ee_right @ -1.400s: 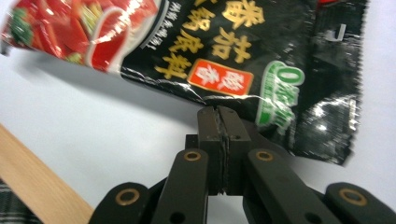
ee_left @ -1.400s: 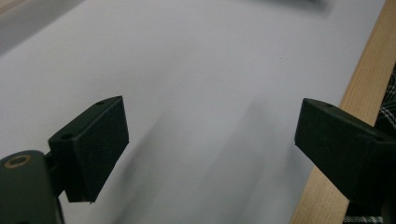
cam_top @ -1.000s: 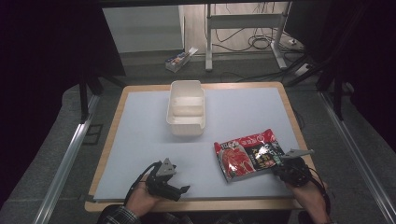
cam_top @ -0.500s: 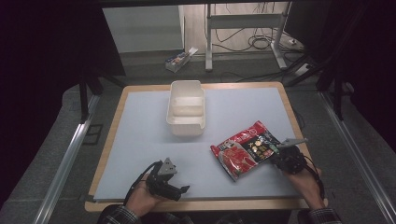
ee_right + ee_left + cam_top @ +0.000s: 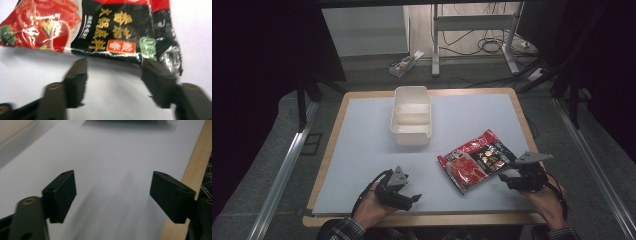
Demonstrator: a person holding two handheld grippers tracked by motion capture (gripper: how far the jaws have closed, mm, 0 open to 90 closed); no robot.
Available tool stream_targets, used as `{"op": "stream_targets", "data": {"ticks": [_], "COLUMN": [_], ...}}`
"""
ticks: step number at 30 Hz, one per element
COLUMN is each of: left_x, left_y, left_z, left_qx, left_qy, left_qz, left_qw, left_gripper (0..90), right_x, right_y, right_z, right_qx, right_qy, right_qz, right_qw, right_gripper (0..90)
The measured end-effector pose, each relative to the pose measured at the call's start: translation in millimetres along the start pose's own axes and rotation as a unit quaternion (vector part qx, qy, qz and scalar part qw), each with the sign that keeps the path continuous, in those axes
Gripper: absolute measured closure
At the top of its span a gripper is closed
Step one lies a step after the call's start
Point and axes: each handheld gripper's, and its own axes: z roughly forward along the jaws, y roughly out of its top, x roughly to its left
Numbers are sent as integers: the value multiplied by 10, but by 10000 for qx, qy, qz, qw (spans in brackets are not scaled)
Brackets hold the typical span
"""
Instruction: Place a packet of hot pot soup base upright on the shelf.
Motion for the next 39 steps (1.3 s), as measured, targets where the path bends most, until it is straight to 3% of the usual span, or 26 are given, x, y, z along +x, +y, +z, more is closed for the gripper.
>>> {"op": "stream_targets", "data": {"ticks": [6, 7, 11, 14, 16, 21, 26, 31, 39], "left_x": [-6, -29, -45, -39, -38, -40, -44, -46, -99], "left_y": [153, 231, 402, 507, 572, 699, 848, 839, 794], "left_z": [105, 152, 287, 405, 477, 591, 792, 948, 957], "left_qx": [-128, -184, -256, -303, -334, -429, -660, -561, -536], "left_qy": [-211, -264, -396, -595, -622, -665, -681, -647, -504], "left_qz": [26, 142, 344, 277, 312, 372, 257, 186, 343], "left_qw": [9997, 9994, 9983, 9974, 9970, 9962, 9952, 9962, 9967], "left_gripper": [415, 452, 654, 817, 891, 897, 896, 896, 899], "right_x": [-83, -93, -133, -154, -164, -193, -199, -189, -177], "right_y": [-24, -27, -53, -72, -80, -100, -113, -120, -128], "right_z": [27, 27, 51, 65, 67, 76, 96, 114, 107], "right_qx": [-192, -210, -202, -169, -144, -106, -33, 46, 124], "right_qy": [41, 40, -4, -16, -63, -43, 3, 38, 64], "right_qz": [265, 329, 404, 428, 435, 486, 511, 474, 471], "right_qw": [9995, 9992, 9990, 9989, 9989, 9988, 9987, 9989, 9988], "right_gripper": [108, 90, 54, 47, 47, 47, 47, 47, 47]}}
